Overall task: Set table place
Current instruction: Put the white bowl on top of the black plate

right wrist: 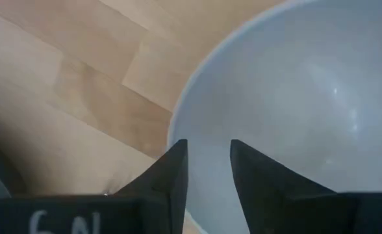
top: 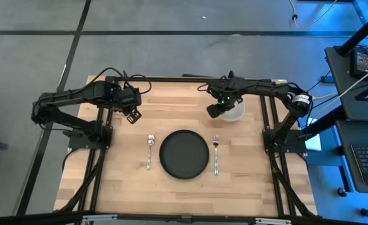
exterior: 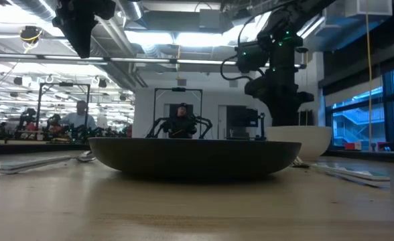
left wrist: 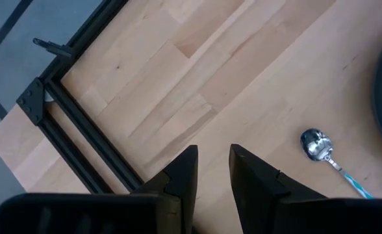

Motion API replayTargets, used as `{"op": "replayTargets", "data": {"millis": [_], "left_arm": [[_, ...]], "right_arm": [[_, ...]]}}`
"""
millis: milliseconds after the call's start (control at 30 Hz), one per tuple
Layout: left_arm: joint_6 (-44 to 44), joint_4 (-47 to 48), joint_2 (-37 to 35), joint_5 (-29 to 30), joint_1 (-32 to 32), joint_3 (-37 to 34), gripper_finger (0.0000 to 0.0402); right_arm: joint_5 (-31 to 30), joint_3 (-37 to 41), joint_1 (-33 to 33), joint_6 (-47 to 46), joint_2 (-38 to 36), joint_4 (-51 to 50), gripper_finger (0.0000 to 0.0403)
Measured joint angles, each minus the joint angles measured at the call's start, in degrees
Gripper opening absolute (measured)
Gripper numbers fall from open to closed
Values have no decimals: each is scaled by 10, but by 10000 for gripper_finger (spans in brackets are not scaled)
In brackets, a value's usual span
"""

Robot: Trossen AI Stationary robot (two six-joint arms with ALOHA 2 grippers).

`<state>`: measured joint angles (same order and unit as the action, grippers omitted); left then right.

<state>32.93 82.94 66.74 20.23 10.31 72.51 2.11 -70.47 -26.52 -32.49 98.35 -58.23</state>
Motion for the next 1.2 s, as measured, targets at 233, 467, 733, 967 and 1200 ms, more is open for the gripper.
{"op": "replayTargets", "data": {"millis": [233, 467, 733, 967, 1200], "left_arm": [[0, 0, 0, 0, 0, 0, 82], [0, -1, 0, 0, 0, 0, 82], [0, -1, 0, 0, 0, 0, 82], [0, -1, 0, 0, 0, 0, 82], [0, -2, 0, 0, 0, 0, 82]], "right_arm": [[0, -25, 0, 0, 0, 0, 118], [0, -39, 0, -2, 0, 3, 118], [0, -21, 1, -36, 0, 20, 118], [0, -2, 14, -50, 0, 47, 118], [-5, 24, 21, -77, 0, 55, 118]]}}
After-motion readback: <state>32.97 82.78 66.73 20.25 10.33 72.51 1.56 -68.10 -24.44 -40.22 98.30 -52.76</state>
